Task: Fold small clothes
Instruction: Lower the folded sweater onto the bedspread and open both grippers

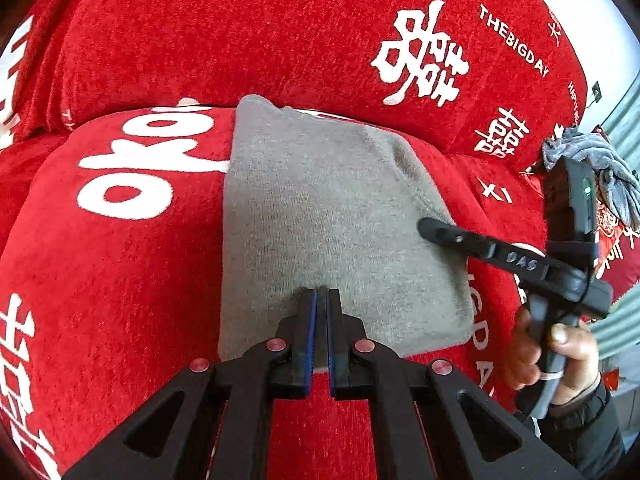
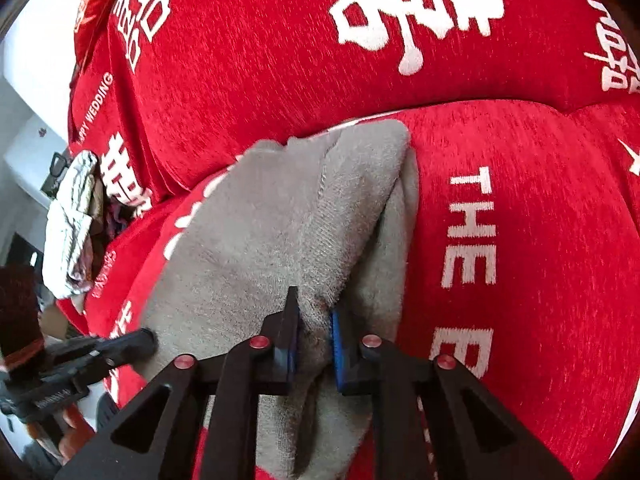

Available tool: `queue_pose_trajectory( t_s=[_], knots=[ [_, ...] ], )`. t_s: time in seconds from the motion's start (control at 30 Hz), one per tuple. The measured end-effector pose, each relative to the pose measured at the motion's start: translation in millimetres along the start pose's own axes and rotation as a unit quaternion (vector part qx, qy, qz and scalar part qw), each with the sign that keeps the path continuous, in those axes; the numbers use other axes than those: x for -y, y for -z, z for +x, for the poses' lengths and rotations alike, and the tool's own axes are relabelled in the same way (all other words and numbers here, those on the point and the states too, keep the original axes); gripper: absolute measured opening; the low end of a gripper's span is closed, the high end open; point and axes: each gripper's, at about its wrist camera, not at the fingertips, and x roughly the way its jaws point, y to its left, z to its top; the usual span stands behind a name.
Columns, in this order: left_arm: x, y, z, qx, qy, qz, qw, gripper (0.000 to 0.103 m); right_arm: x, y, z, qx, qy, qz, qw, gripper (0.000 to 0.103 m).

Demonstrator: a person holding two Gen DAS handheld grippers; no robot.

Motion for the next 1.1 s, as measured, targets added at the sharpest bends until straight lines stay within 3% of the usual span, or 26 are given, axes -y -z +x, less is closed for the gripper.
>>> queue_pose_trajectory(
  t_s=[0.1,0.13,0.2,0.23,0.27,0.3,0.33,0.37,0.4,0.47,0.53,0.57,0.67,0.83,0.9,1.0,1.1],
  knots=[
    [-7,-4,-14,0.017,-0.006,-0.013,0.9997,0.006,-3,2,-14,0.007,0.005,0.003,1.0,0.026],
    [-9,-6,-16,0.024,-0.018,-0.014,0.9995,0.006,-4,2,-17,0.014,0.007,0.001,1.0,0.034],
    [-15,-12,-5,-0.01,-0.041,-0.015,0.999,0.006,-6,7,-31,0.029,0.019,0.003,0.999,0.044],
    [-23,-14,-2,-0.034,-0.014,-0.026,0.999,0.006,-8,8,-36,0.036,0.021,0.006,0.999,0.044],
    [-28,-14,-9,-0.023,0.032,-0.041,0.9984,0.006,-9,11,-41,0.04,0.019,0.007,0.999,0.044],
    [-34,-12,-22,0.002,0.099,-0.057,0.9934,0.006,-11,13,-46,0.044,0.017,0.008,0.999,0.044],
    [-39,-7,-41,0.043,0.168,-0.075,0.982,0.006,-13,18,-51,0.051,0.014,0.009,0.999,0.044],
    [-43,-4,-51,0.068,0.186,-0.086,0.9765,0.006,-14,24,-56,0.057,0.01,0.009,0.998,0.044],
    [-46,0,-58,0.093,0.185,-0.094,0.9738,0.029,-15,31,-60,0.061,0.007,0.01,0.998,0.044],
    [-53,0,-56,0.086,0.145,-0.099,0.9808,0.099,-16,39,-61,0.06,0.006,0.013,0.998,0.044],
    [-68,1,-52,0.114,0.107,-0.123,0.98,0.102,-17,46,-60,0.055,0.007,0.014,0.998,0.044],
    [-74,2,-49,0.114,0.107,-0.134,0.9786,0.102,-19,49,-58,0.053,0.008,0.014,0.998,0.044],
    [-86,-4,-33,0.072,0.096,-0.153,0.981,0.102,-26,56,-56,0.049,0.005,0.008,0.999,0.044],
    [-76,-22,-7,0.036,-0.001,-0.081,0.996,0.102,-28,48,-59,0.053,0.03,0.001,0.998,0.047],
    [-77,-28,6,0.015,-0.006,-0.07,0.9974,0.102,-24,42,-58,0.051,0.045,0.009,0.998,0.053],
    [-71,-37,16,0.003,-0.003,-0.068,0.9977,0.102,-19,32,-52,0.042,0.061,0.016,0.997,0.054],
    [-59,-47,24,0.0,-0.02,-0.057,0.9982,0.102,-27,22,-52,0.061,0.067,0.005,0.996,0.054]
  ],
)
